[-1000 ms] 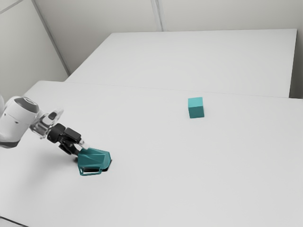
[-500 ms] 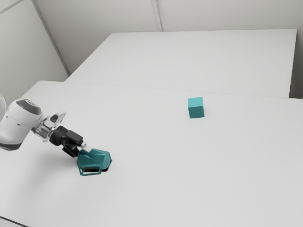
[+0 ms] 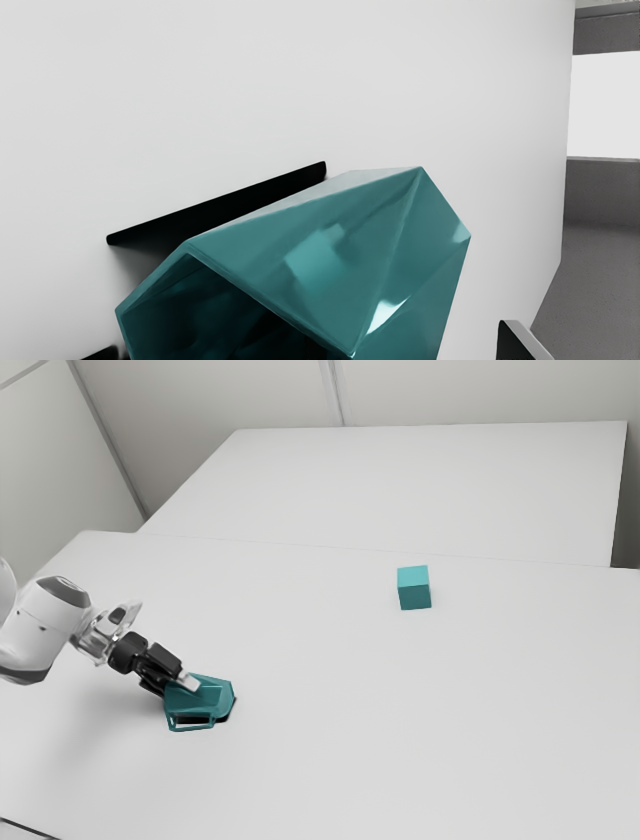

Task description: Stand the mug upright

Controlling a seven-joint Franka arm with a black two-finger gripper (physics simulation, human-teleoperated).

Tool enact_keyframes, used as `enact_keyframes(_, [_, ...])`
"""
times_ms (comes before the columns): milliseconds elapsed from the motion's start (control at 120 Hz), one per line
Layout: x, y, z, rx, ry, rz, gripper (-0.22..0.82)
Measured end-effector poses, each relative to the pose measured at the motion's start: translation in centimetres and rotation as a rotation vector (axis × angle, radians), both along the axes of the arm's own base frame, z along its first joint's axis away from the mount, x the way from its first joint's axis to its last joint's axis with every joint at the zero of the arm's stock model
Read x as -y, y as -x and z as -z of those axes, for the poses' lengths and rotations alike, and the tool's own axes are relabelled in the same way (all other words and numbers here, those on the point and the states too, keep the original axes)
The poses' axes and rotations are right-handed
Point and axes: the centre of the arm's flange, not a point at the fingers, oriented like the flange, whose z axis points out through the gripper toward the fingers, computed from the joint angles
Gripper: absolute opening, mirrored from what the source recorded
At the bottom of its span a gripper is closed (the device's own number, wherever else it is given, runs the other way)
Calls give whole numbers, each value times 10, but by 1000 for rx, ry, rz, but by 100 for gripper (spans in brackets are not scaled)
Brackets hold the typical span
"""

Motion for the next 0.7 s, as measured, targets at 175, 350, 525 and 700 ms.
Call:
enact_keyframes(175, [1,0,1,3,3,-2,19])
enact_keyframes(350, [1,1,2,5,5,-1,10])
enact_keyframes(525, [2,1,2,9,8,-2,2])
enact_keyframes(700, [6,-4,-1,21,6,6,-9])
